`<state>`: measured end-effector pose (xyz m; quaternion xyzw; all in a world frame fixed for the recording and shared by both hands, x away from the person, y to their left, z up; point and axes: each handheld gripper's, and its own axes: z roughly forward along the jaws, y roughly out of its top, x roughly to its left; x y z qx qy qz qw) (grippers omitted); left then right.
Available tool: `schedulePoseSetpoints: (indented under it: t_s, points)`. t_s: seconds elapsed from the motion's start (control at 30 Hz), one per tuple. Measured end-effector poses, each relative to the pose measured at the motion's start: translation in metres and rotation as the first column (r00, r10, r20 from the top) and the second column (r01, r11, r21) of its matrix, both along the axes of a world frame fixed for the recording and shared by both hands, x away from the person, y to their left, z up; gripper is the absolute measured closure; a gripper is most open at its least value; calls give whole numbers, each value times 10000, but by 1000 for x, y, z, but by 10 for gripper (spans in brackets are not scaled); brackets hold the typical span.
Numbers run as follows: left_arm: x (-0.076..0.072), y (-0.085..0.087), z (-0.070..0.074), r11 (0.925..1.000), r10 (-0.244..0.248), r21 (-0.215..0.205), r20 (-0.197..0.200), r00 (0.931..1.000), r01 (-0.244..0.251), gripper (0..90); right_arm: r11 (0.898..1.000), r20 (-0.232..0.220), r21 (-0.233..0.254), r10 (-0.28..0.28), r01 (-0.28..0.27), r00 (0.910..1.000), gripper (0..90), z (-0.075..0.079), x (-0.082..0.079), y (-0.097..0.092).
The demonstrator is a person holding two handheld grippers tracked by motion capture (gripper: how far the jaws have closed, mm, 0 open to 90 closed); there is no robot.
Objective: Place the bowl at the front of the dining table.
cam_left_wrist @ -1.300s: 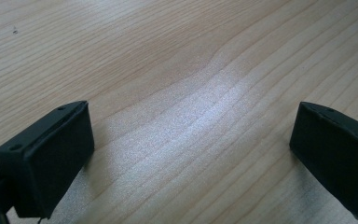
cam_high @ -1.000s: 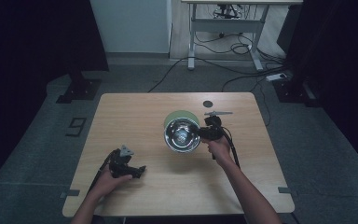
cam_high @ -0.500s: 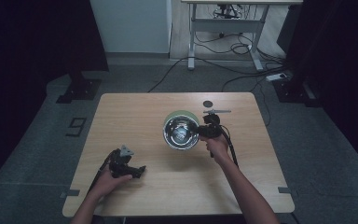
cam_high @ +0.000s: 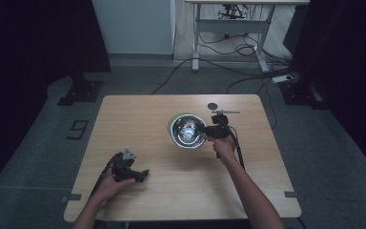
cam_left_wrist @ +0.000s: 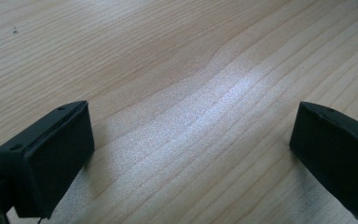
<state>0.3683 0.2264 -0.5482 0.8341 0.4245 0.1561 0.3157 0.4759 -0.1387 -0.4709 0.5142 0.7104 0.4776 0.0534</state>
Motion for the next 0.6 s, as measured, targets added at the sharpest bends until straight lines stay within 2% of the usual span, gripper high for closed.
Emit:
schedulePoseSetpoints:
  t_s: [0.23, 0.6]
  points:
    - [0, 0, 0, 10000, 1, 2, 3, 10000, -1, 0, 9998, 47, -163, -101, 102, 9999, 860, 4, 10, 2]
    - [0, 0, 0, 10000, -2, 4, -7, 10000, 2, 0, 9991, -40, -388, -187, 185, 9998, 860, 2, 21, 7]
